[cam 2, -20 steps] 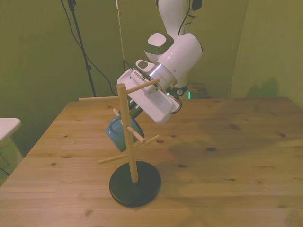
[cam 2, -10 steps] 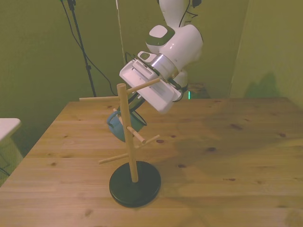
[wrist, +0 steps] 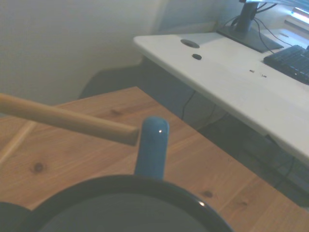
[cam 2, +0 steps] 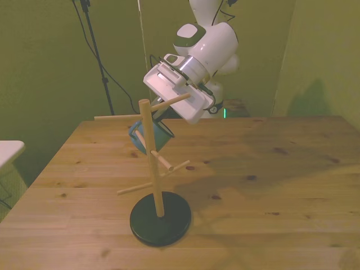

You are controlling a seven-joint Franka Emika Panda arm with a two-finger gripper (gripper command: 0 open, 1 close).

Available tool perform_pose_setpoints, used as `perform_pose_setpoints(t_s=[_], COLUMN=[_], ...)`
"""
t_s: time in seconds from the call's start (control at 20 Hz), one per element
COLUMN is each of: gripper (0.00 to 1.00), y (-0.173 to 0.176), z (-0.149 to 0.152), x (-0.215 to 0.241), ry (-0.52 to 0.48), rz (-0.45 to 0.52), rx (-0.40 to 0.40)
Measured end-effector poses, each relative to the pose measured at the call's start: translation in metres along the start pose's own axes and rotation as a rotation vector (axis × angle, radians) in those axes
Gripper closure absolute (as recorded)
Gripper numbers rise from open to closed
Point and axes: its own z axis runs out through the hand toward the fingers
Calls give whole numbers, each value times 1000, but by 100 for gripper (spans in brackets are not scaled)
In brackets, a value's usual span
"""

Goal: Unload the mug

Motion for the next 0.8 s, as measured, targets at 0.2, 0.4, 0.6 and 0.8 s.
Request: perform_pose_setpoints(t_s=[0.2,0.4,0.6,0.8], gripper=[100,100,100,100], y=[22,26,-3,-36], z=[-20,-61,-105,-125], x=[1,-12,-47,-87], ry=[-55,-196,-387,-576], rz=[15,-22,-112,-207], rx=[39,121,183,215])
